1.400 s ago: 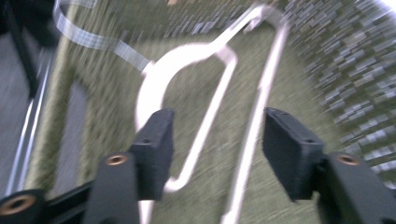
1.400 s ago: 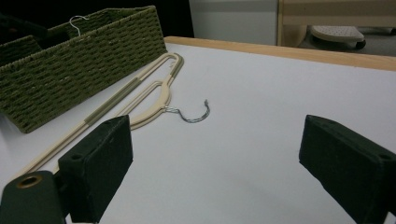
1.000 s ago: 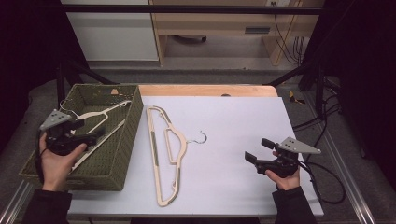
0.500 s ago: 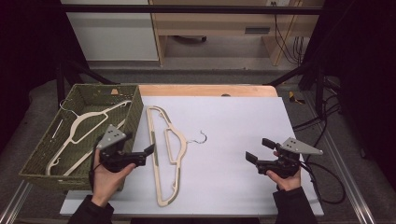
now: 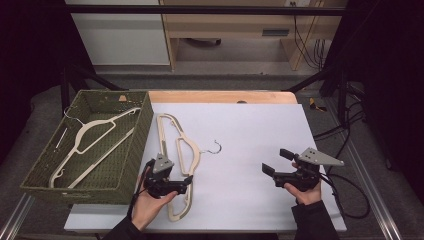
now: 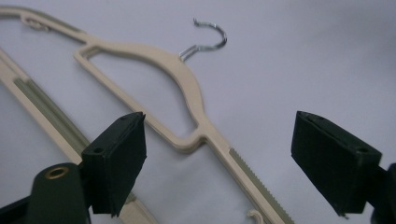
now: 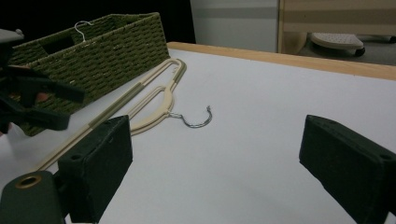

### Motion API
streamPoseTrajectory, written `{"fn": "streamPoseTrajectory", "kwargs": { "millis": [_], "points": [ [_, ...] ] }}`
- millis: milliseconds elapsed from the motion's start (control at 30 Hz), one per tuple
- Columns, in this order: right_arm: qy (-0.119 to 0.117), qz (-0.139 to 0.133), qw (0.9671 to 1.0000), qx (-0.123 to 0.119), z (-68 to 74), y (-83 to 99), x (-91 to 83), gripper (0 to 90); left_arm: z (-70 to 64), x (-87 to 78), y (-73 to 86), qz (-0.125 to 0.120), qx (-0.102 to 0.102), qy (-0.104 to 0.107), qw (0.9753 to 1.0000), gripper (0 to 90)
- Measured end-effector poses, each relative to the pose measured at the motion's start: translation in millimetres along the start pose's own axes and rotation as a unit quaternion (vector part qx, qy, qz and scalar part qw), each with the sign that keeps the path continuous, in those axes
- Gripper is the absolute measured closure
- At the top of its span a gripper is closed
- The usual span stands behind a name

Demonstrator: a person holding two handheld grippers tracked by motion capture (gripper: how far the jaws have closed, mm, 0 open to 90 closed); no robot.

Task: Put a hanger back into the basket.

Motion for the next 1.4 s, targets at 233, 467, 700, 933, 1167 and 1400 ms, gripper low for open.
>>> {"fn": "streamPoseTrajectory", "kwargs": {
  "millis": [233,467,700,933,1167,1400],
  "points": [
    [-0.004,0.005,1.0000,-0.002,1.1,0.8,3.5,10.3,-8.3,27.8,10.2,0.043,-0.005,0.012,0.9990,36.0],
    [-0.008,0.002,0.9999,-0.007,2.4,-0.2,0.9,10.3,-20.7,38.2,17.3,0.067,0.005,0.005,0.9977,51.2],
    [-0.009,0.005,0.9999,-0.005,3.7,-0.2,2.3,10.4,-15.1,35.6,18.0,0.070,-0.018,0.014,0.9973,60.8],
    [-0.008,0.002,1.0000,-0.004,4.2,-0.3,1.8,10.4,-9.5,28.2,20.2,0.074,-0.024,0.033,0.9964,66.7],
    [-0.011,0.006,0.9999,-0.008,4.4,0.5,3.1,10.4,-2.7,21.6,27.4,0.082,-0.028,0.033,0.9957,69.9],
    [-0.010,0.005,0.9999,-0.007,4.2,0.2,1.9,10.4,-3.7,19.4,31.3,0.089,-0.031,0.019,0.9954,68.3]
  ]
}}
Point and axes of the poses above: each handheld gripper's, and its own axes: x roughly forward along the jaws, y roughly out of its underside, z roughly to its left, the point moved 4 cm from there along x, roughly forward along the jaws, and after that the axes turned 12 degrees about z, right-handed, at the moved point
